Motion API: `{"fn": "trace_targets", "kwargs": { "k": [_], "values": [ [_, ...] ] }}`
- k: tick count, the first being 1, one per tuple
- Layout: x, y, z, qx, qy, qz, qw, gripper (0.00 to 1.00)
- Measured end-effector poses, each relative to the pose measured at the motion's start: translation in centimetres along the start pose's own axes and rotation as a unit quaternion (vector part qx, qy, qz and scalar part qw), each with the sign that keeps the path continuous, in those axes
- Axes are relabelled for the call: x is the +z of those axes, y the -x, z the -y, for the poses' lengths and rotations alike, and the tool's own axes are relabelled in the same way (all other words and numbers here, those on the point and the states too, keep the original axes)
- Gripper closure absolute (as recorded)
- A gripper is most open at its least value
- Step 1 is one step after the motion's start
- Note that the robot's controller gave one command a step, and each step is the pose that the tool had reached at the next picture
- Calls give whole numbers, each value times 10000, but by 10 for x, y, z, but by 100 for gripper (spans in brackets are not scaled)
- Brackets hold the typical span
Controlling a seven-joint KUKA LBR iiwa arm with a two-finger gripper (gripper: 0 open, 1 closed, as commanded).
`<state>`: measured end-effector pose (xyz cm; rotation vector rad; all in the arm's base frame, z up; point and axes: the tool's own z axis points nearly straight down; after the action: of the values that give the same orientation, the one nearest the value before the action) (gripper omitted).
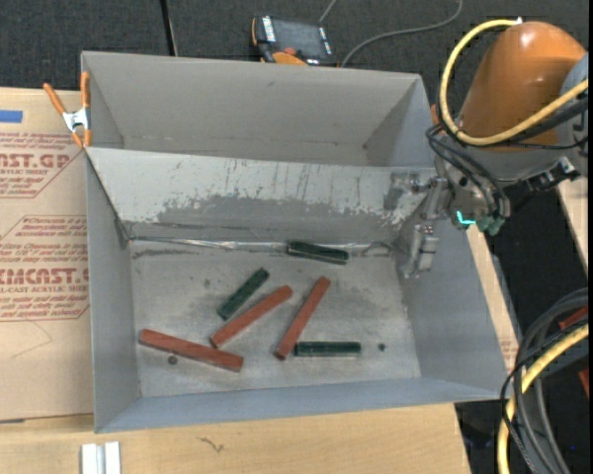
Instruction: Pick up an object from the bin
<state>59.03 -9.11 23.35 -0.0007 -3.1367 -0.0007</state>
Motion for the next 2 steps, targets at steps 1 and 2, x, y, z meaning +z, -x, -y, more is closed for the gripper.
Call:
{"fn": "trace_targets", "kwargs": {
  "k": [1,2],
  "values": [
    [110,-42,-63,-722,12,-11,9974,0],
    [164,-92,-79,-1414,-4,51,9899,0]
  ]
}}
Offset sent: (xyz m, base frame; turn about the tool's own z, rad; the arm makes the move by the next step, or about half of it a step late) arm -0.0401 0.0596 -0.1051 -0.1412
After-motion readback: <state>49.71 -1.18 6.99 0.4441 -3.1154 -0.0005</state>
